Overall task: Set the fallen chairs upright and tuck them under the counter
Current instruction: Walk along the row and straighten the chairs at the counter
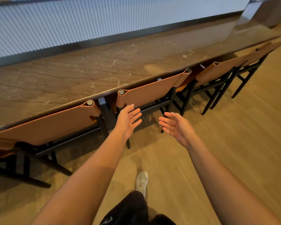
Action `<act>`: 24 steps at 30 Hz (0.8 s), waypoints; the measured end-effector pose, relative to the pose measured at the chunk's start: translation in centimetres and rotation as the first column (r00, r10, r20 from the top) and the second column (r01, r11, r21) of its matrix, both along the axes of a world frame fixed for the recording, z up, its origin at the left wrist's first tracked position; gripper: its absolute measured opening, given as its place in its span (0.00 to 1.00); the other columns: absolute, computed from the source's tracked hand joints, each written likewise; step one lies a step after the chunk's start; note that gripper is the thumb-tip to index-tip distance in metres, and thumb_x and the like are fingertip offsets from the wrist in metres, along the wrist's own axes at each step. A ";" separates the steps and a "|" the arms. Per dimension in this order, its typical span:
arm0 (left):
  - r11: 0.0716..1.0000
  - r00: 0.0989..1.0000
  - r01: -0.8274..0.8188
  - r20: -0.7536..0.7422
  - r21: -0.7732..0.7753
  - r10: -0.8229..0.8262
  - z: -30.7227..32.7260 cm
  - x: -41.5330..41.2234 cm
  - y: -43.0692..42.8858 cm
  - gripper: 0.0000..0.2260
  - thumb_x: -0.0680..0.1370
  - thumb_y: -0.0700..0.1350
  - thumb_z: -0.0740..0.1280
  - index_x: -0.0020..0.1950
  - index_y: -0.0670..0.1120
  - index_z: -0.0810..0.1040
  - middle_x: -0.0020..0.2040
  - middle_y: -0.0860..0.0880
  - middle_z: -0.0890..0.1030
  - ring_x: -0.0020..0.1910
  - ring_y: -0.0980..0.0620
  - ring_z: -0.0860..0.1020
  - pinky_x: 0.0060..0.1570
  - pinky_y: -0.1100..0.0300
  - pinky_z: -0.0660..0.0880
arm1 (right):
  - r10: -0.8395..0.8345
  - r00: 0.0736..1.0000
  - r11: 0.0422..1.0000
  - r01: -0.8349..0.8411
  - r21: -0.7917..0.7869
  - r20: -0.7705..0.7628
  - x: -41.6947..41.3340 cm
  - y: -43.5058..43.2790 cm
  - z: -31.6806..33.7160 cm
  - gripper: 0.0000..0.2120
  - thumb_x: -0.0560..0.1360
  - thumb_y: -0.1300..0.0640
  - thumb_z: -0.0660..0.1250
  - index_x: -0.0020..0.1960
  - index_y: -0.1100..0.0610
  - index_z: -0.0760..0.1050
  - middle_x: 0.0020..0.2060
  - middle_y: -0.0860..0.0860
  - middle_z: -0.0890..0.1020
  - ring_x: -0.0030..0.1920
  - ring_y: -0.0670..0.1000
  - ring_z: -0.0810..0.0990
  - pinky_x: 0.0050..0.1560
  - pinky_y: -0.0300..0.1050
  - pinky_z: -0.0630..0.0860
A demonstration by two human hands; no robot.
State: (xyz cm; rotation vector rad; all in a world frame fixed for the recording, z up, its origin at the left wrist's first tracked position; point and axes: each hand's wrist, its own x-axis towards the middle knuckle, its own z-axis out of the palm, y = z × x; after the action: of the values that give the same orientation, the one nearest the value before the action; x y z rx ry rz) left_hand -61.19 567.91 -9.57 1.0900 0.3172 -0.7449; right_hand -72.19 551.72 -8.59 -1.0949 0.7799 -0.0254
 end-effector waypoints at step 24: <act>0.915 0.873 -0.374 -0.274 0.154 0.403 -4.9 15.0 -14.0 0.22 0.78 0.47 0.66 0.71 0.49 0.66 0.70 0.38 0.69 0.67 0.39 0.71 0.61 0.43 0.71 | 0.185 0.967 0.976 -0.159 0.149 -0.177 21.6 -18.0 -4.3 0.22 0.81 0.51 0.60 0.72 0.55 0.63 0.58 0.58 0.80 0.51 0.54 0.82 0.44 0.47 0.78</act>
State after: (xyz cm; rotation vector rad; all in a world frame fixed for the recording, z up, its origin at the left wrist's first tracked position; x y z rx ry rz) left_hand -46.24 553.94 -14.45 0.9590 0.8175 -0.5326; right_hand -50.58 533.74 -12.93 -1.0436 0.8419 0.2794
